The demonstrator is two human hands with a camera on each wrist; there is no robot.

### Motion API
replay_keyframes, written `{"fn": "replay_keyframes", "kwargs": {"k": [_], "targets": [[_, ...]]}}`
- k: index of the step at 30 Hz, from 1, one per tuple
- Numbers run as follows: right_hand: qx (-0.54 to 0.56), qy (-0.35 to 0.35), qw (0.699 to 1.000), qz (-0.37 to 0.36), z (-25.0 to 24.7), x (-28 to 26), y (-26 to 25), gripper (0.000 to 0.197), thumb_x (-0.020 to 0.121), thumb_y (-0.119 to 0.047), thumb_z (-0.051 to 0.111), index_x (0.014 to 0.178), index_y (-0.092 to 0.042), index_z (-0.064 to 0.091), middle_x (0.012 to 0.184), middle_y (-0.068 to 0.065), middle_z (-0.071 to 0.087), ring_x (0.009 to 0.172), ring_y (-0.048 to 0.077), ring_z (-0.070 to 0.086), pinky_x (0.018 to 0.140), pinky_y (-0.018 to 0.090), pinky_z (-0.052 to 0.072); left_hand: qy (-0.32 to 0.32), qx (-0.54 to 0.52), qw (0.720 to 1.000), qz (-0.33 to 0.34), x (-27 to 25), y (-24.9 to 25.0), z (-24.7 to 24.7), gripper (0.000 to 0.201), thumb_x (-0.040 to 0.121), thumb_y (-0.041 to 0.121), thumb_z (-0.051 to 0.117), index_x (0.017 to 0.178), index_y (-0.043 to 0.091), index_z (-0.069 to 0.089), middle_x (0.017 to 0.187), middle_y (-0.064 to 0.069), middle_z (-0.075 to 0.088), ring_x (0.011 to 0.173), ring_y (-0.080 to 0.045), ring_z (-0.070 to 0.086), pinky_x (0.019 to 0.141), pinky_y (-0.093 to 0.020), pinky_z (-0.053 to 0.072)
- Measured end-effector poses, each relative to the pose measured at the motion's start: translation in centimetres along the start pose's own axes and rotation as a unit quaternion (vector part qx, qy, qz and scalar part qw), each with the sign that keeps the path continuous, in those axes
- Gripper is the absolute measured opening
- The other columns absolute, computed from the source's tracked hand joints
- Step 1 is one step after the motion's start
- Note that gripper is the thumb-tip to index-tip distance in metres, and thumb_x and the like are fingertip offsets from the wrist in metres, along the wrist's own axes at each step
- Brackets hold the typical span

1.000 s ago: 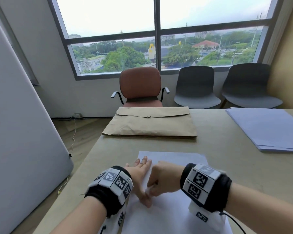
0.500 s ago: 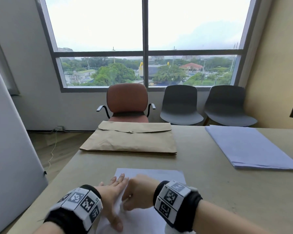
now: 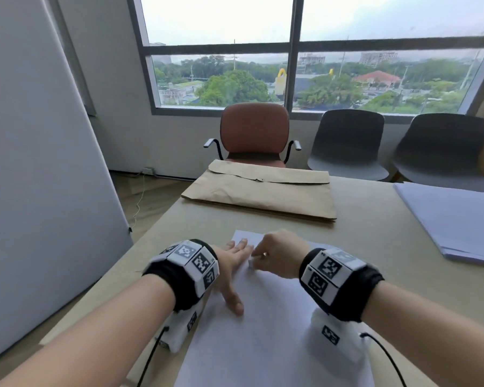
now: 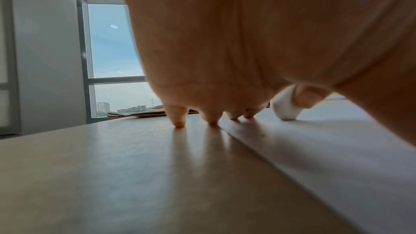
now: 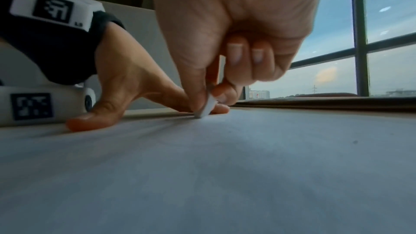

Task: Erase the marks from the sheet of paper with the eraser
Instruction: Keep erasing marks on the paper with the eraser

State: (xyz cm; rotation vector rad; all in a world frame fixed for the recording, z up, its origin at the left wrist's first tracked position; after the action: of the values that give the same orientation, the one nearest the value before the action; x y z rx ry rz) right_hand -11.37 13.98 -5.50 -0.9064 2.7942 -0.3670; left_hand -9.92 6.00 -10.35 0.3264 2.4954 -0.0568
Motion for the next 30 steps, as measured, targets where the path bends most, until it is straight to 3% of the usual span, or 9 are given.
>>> {"fn": "replay_keyframes", "kwargs": {"k": [2,5,7,11,17,20,23,27,30], "targets": [[0.008,-0.031,0.999,-0.022,0.7,-0.6,-0.8,0.031,0.086,-0.027,0.055,0.055,-0.025,0.058,0.052,-0.003,0.041,0.066,0.022,0.042,0.057,0.024,0.032,-0.002,0.000,1.000,-0.001,-0.1,0.1,0.0,0.128,0.071,0.048,0.076,0.146,0.022,-0.024,0.155,0.005,-0.026,0.143,-0.012,-0.021,0.117,-0.040,-0.003],[0.063,-0.099,0.992,-0.043,2.0,-1.9,-1.6,0.017,0.084,-0.029,0.062,0.085,-0.018,0.074,0.047,-0.008,0.048,0.052,0.007,0.046,0.052,0.014,0.033,-0.003,0.011,1.000,-0.005,-0.1,0.2,0.0,0.127,0.071,0.049,0.075,0.146,0.021,-0.024,0.154,0.005,-0.027,0.143,-0.012,-0.021,0.118,-0.040,-0.003],[0.053,-0.071,0.995,-0.036,1.4,-1.3,-1.2,0.019,0.084,-0.031,0.062,0.084,-0.015,0.073,0.043,-0.007,0.048,0.050,0.006,0.047,0.049,0.015,0.032,-0.005,0.010,1.000,-0.006,-0.1,0.2,0.0,0.127,0.072,0.049,0.075,0.145,0.020,-0.025,0.154,0.004,-0.027,0.143,-0.012,-0.021,0.117,-0.039,-0.003],[0.014,0.027,1.000,-0.003,-0.1,0.3,-0.2,0.019,0.084,-0.027,0.058,0.082,-0.015,0.072,0.050,-0.005,0.039,0.068,0.024,0.042,0.055,0.024,0.030,-0.002,-0.003,1.000,0.003,0.0,0.2,0.0,0.127,0.071,0.047,0.076,0.145,0.023,-0.024,0.155,0.004,-0.025,0.143,-0.013,-0.021,0.117,-0.038,-0.004],[0.073,-0.055,0.995,-0.047,1.7,-1.6,-1.7,0.020,0.084,-0.028,0.063,0.091,-0.013,0.074,0.050,-0.008,0.043,0.052,0.010,0.041,0.051,0.012,0.030,-0.011,0.007,1.000,0.000,0.2,0.0,0.2,0.128,0.070,0.050,0.075,0.146,0.022,-0.024,0.154,0.006,-0.028,0.142,-0.012,-0.023,0.117,-0.039,-0.005],[0.029,0.002,0.999,-0.017,0.6,-0.6,-0.9,0.021,0.086,-0.030,0.058,0.090,-0.014,0.072,0.057,-0.001,0.048,0.061,0.019,0.042,0.055,0.025,0.030,-0.003,0.001,1.000,0.002,0.1,0.1,0.2,0.127,0.071,0.048,0.075,0.146,0.021,-0.024,0.155,0.005,-0.026,0.143,-0.012,-0.021,0.117,-0.038,-0.004],[0.014,0.008,1.000,0.000,0.6,-0.4,-0.4,0.024,0.088,-0.033,0.056,0.099,-0.018,0.071,0.080,0.008,0.063,0.073,0.019,0.044,0.059,0.024,0.031,0.001,0.002,1.000,0.001,0.2,0.1,0.1,0.128,0.070,0.049,0.076,0.146,0.022,-0.024,0.155,0.005,-0.025,0.143,-0.012,-0.021,0.117,-0.039,-0.004],[0.071,-0.072,0.994,-0.047,2.3,-2.1,-2.0,0.025,0.086,-0.028,0.062,0.100,-0.010,0.072,0.078,-0.001,0.068,0.070,0.009,0.046,0.060,0.019,0.034,-0.005,0.021,1.000,-0.005,0.4,0.1,0.3,0.129,0.069,0.052,0.075,0.145,0.021,-0.025,0.154,0.005,-0.027,0.143,-0.012,-0.021,0.117,-0.039,-0.003],[0.040,-0.011,0.999,-0.033,1.4,-1.1,-1.4,0.020,0.086,-0.028,0.060,0.093,-0.014,0.073,0.063,-0.005,0.063,0.058,0.010,0.045,0.060,0.021,0.035,-0.001,0.005,1.000,0.007,0.3,0.2,0.3,0.129,0.069,0.049,0.076,0.146,0.021,-0.024,0.155,0.004,-0.026,0.143,-0.013,-0.021,0.116,-0.038,-0.004]]}}
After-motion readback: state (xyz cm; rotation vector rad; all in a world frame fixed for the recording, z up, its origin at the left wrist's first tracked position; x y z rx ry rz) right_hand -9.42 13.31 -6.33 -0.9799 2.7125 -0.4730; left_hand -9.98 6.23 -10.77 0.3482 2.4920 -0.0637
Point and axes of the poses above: each hand's wrist, its own x-axis towards the middle knuckle, its own z-axis out of the palm, y = z × x, the point moved 8 cm from there along x, towards the middle knuckle
